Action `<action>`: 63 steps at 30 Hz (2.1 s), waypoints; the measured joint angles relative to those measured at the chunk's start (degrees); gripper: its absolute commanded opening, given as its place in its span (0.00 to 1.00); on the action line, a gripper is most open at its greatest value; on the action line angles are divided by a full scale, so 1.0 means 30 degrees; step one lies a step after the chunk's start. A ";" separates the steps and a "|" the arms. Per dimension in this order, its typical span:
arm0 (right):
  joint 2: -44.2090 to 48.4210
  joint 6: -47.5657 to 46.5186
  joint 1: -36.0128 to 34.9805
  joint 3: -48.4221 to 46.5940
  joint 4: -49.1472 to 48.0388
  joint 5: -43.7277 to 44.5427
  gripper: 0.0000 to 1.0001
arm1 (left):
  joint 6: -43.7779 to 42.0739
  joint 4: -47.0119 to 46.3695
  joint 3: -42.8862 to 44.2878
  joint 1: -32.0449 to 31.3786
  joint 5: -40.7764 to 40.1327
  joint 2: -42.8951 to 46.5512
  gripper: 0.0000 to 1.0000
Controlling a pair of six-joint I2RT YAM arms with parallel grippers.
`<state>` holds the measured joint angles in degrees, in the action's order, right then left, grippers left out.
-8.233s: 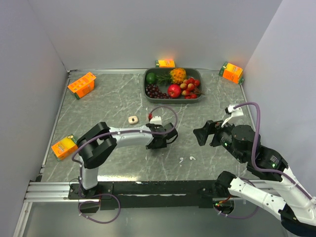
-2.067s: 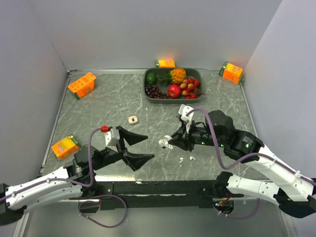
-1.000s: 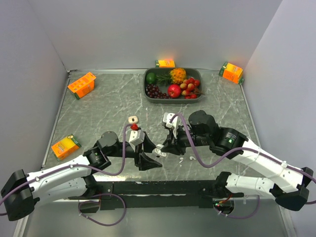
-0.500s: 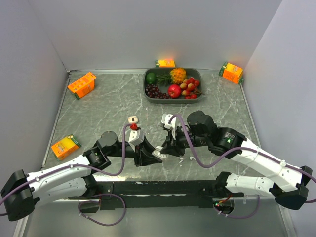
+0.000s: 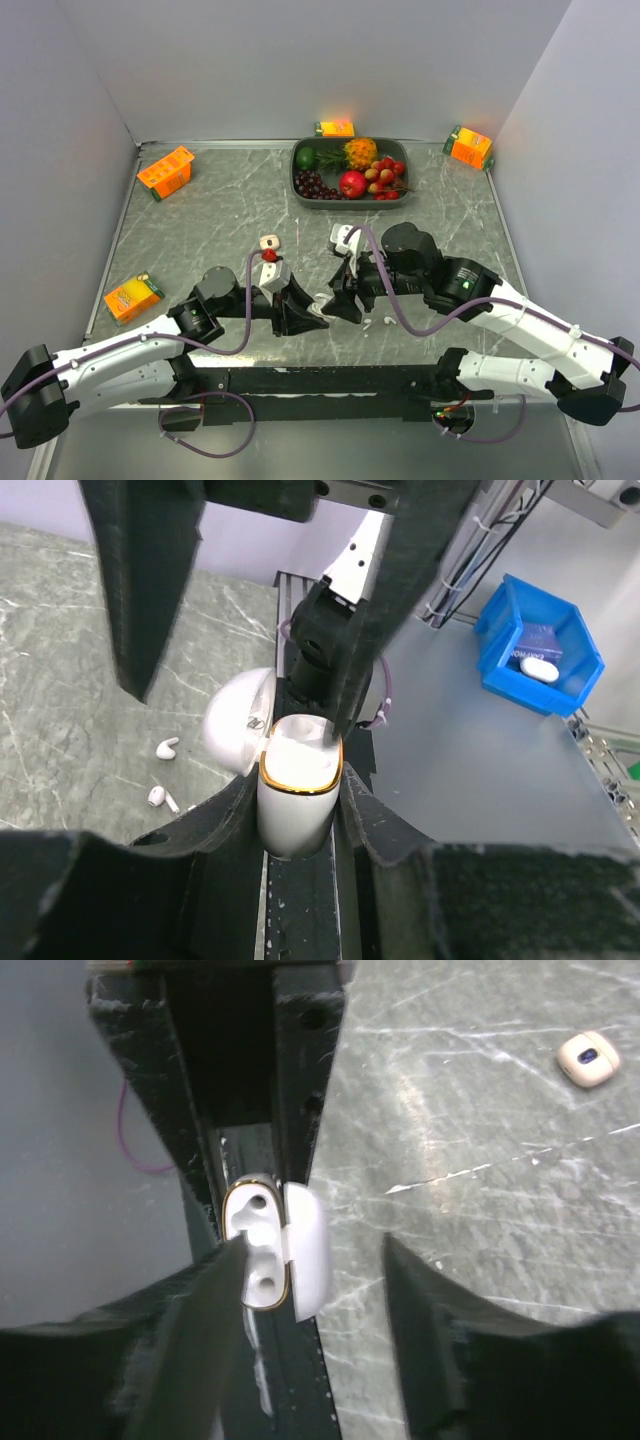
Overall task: Insert the wireless bluetooth earbuds into the charging case
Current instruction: Adjust the charging case, then pick up the earbud from the center of the board.
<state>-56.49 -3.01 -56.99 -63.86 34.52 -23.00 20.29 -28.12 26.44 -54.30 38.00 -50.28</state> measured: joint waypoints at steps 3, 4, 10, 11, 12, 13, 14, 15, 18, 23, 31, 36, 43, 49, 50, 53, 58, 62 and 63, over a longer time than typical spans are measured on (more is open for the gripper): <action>0.0102 0.0444 0.0000 -0.0175 -0.0087 0.0525 0.85 | 0.0058 0.0029 0.0000 -0.0007 -0.0306 0.0087 0.01; 0.0124 0.0576 -0.0007 -0.0277 -0.0095 0.0678 0.85 | 0.0058 0.0036 0.0000 -0.0007 -0.0430 0.0117 0.01; 0.1049 0.2208 0.0284 -0.0517 -0.0707 0.3453 0.94 | 0.0066 0.0619 -0.0029 -0.0007 -0.1712 0.0896 0.01; 0.1355 0.2637 0.0525 -0.0437 -0.0874 0.4087 0.95 | 0.0073 0.0627 -0.0153 -0.0007 -0.2208 0.1275 0.01; 0.1668 0.3184 0.0918 -0.0335 -0.0991 0.4750 0.96 | 0.0073 0.0619 -0.0335 -0.0007 -0.2645 0.1734 0.01; 0.1974 0.3803 0.1515 -0.0211 -0.1020 0.5530 0.96 | 0.0080 0.0605 -0.0597 -0.0007 -0.3198 0.2317 0.01; 0.2106 0.4444 0.2069 -0.0153 -0.0874 0.6273 0.96 | 0.0124 0.0619 -0.0998 -0.0007 -0.3781 0.3031 0.01; 0.2040 0.5158 0.2586 -0.0138 -0.0634 0.7045 0.96 | 0.0124 0.0641 -0.1282 -0.0007 -0.4204 0.3606 0.01; 0.1574 0.7257 0.3228 0.0080 0.0474 0.9020 0.95 | 0.0299 0.0867 -0.2557 -0.0015 -0.6062 0.5872 0.01; 0.0474 1.0098 0.3308 0.3249 0.1348 1.0309 0.76 | 0.0714 0.0969 -0.4189 -0.0015 -0.7992 0.8102 0.01; -0.0678 1.4535 0.3337 0.8947 0.1865 1.0083 0.56 | 0.1443 0.1311 -0.5187 -0.0459 -1.1191 0.9071 0.01; -0.0576 1.6589 0.3359 1.0207 0.0976 0.9857 0.51 | 0.1472 0.1727 -0.5275 -0.1290 -1.3311 0.9996 0.01; -0.0386 1.7915 0.4000 1.0397 0.0758 1.0520 0.43 | 0.1486 0.2390 -0.5319 -0.1486 -1.4950 1.0783 0.01; -0.0969 1.6932 0.4269 1.0178 0.0670 1.0280 0.55 | 0.1486 0.2659 -0.5319 -0.1588 -1.5416 1.1191 0.01; -0.1304 1.6706 0.4189 1.0025 0.0627 1.0134 0.55 | 0.1486 0.2667 -0.5319 -0.1610 -1.5460 1.1191 0.01; -0.2084 1.6524 0.4065 0.9770 0.0175 0.9617 0.54 | 0.1486 0.2761 -0.5319 -0.1647 -1.5569 1.1191 0.01; -0.3111 1.6925 0.4044 0.9770 -0.0765 0.8539 0.51 | 0.1486 0.3075 -0.5319 -0.1683 -1.5715 1.1234 0.01; -0.4095 1.7522 0.4044 0.9777 -0.1435 0.8080 0.50 | 0.1494 0.3191 -0.5319 -0.1727 -1.5846 1.1329 0.01; -0.4233 1.7595 0.4044 0.9777 -0.1508 0.8007 0.50 | 0.1494 0.3198 -0.5319 -0.1741 -1.5883 1.1373 0.01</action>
<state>-69.19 49.78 -44.86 -34.52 30.00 1.02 24.77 -18.52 10.48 -59.53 -9.65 -16.16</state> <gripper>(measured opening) 0.504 0.330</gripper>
